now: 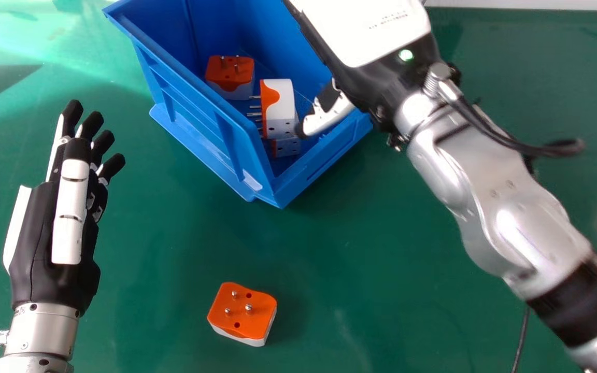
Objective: Pick all objects and put in blue box
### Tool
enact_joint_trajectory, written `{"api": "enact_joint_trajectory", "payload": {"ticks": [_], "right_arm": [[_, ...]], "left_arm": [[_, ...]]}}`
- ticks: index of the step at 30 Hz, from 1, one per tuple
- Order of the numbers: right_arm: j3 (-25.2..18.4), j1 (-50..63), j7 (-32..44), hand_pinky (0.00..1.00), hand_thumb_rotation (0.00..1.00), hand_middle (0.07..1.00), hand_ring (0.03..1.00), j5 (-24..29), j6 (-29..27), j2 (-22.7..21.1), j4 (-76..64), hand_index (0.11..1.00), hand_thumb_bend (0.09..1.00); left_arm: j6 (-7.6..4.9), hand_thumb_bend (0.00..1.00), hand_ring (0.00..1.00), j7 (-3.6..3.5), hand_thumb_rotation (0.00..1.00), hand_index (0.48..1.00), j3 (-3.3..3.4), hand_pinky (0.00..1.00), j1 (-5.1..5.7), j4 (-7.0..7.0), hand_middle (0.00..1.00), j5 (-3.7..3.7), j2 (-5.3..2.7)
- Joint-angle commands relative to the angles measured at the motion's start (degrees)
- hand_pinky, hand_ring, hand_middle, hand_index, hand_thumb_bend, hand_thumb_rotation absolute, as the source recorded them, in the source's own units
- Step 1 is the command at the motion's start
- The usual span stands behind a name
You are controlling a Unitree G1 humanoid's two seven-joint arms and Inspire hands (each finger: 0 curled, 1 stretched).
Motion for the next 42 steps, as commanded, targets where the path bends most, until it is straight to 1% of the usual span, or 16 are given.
{"api": "enact_joint_trajectory", "payload": {"ticks": [1,4,7,10,13,16,18,22,25,28,30,32,35,38,40,42], "right_arm": [[-3.5,4.3,0.5,0.92,0.29,1.0,0.999,0.4,-0.3,-0.9,-8.0,0.948,0.959],[-6.2,10.9,1.0,0.9,0.28,0.983,0.98,0.5,-1.3,-1.6,-15.5,0.94,0.942],[-8.7,17.3,0.6,0.89,0.27,0.972,0.967,1.1,-3.3,-1.9,-21.3,0.935,0.935],[-11.5,24.1,-0.6,0.86,0.27,0.964,0.949,3.6,-6.2,-1.9,-26.1,0.934,0.91],[-14.0,31.0,-1.8,0.83,0.28,0.963,0.938,6.8,-10.0,-2.1,-29.4,0.935,0.876],[-15.7,38.9,-6.0,0.81,0.28,0.962,0.931,11.2,-16.0,-1.9,-30.3,0.936,0.844],[-16.3,43.8,-9.0,0.8,0.29,0.956,0.923,12.0,-19.8,-1.9,-30.0,0.93,0.833],[-16.6,51.8,-13.6,0.74,0.32,0.906,0.865,11.8,-25.7,-1.5,-28.4,0.886,0.789],[-15.7,56.4,-16.6,0.7,0.35,0.878,0.835,11.6,-28.8,-0.3,-26.5,0.858,0.766],[-15.0,59.5,-18.3,0.65,0.35,0.829,0.781,11.0,-31.1,0.6,-25.0,0.813,0.754],[-14.5,61.1,-18.9,0.64,0.35,0.817,0.767,10.8,-32.3,1.0,-24.1,0.801,0.752],[-14.1,61.7,-19.8,0.62,0.33,0.794,0.743,10.5,-33.9,1.1,-22.5,0.779,0.755],[-13.9,60.9,-21.2,0.6,0.32,0.771,0.72,11.0,-36.8,0.9,-19.4,0.758,0.75],[-13.8,59.9,-21.1,0.57,0.33,0.736,0.687,11.1,-38.5,0.9,-17.5,0.728,0.724],[-13.6,59.0,-20.7,0.56,0.33,0.719,0.67,11.2,-39.1,1.1,-16.6,0.706,0.71],[-13.4,58.3,-20.1,0.55,0.32,0.706,0.658,11.2,-39.0,1.4,-16.3,0.692,0.704]], "left_arm": [[-1.13,0.53,0.96,-0.01,0.93,0.995,0.06,0.93,0.06,-0.74,0.98,0.0,-0.01],[-0.93,0.52,0.97,-0.04,0.93,0.995,0.04,0.94,0.07,-0.68,0.98,-0.05,0.02],[-0.53,0.52,0.97,0.15,0.93,0.996,-0.14,0.95,0.18,-1.04,0.99,0.03,-0.09],[0.01,0.5,0.98,0.22,0.94,0.998,-0.31,0.96,0.37,-1.54,0.99,-0.39,-0.38],[-0.25,0.48,0.98,0.1,0.96,0.999,-0.36,0.97,0.59,-1.63,0.99,-0.52,-0.57],[-0.71,0.46,0.99,0.31,0.97,0.999,-0.28,0.98,1.16,-1.77,0.99,0.06,-0.61],[-0.59,0.46,0.99,0.2,0.98,1.0,-0.18,0.98,1.56,-1.95,1.0,-0.18,-0.63],[-0.23,0.44,0.99,0.14,0.99,1.0,-0.1,0.98,2.33,-2.41,1.0,-0.61,-0.78],[-0.39,0.43,0.98,0.69,0.99,1.0,-0.17,0.97,2.51,-2.39,0.99,-0.01,-1.03],[-0.7,0.41,0.99,0.5,0.99,1.0,-0.25,0.98,2.55,-2.28,0.99,-0.22,-1.22],[-0.72,0.41,0.99,0.32,0.99,1.0,-0.32,0.99,2.5,-2.26,0.99,-0.36,-1.32],[-0.63,0.39,0.99,0.44,1.0,1.0,-0.32,0.99,2.34,-2.2,1.0,-0.22,-1.36],[-0.6,0.38,0.99,0.55,1.0,1.0,-0.15,1.0,2.0,-1.84,1.0,-0.38,-1.48],[-0.53,0.37,0.99,0.73,1.0,1.0,-0.02,1.0,1.82,-1.7,0.99,-0.12,-1.39],[-0.33,0.38,0.99,0.69,1.0,1.0,0.04,1.0,1.87,-1.82,1.0,-0.04,-1.18],[-0.21,0.38,0.99,0.48,1.0,1.0,0.12,1.0,1.87,-1.88,1.0,-0.31,-1.09]]}}
